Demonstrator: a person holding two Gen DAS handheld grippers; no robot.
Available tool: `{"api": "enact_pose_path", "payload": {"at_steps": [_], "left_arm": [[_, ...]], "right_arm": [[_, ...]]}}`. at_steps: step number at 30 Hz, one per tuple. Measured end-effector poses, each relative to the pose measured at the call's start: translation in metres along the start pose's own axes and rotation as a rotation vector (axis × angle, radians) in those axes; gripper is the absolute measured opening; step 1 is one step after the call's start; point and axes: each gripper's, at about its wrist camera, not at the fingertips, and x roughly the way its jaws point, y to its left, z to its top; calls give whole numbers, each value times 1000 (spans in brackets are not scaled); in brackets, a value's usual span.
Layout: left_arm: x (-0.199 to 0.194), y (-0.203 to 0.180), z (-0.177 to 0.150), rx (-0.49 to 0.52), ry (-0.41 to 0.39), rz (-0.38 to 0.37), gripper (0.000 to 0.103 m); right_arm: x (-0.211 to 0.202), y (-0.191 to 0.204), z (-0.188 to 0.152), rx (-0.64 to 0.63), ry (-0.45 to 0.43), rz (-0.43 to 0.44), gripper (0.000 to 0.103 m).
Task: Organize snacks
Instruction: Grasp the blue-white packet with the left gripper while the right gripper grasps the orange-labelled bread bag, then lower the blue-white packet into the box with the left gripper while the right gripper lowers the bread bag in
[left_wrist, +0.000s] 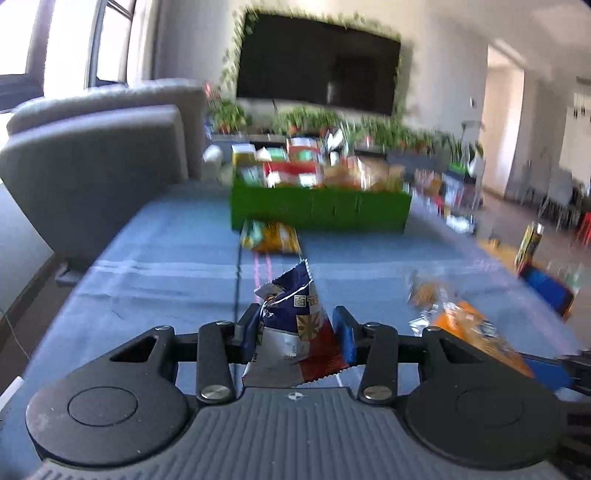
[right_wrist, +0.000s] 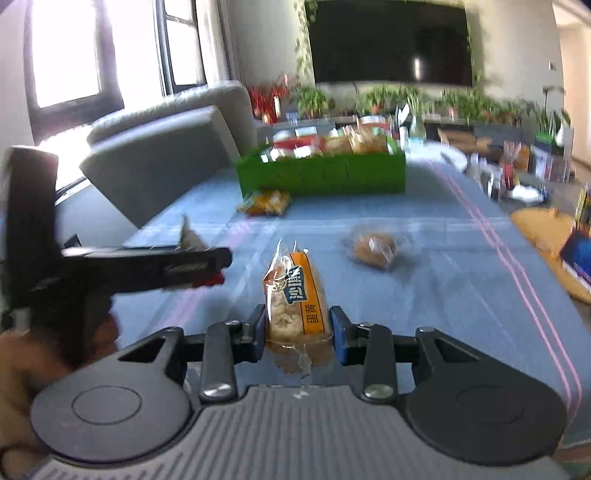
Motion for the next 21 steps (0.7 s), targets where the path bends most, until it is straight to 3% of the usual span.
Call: {"api": "enact_pose_path", "payload": {"at_steps": [10, 21], "left_arm": [[-37, 12, 35, -19, -162, 18, 40], [-6, 26, 59, -48, -134, 28, 40]], "right_arm": [[10, 19, 38, -49, -133, 21, 84], [36, 15, 77, -58, -182, 26, 84]]}}
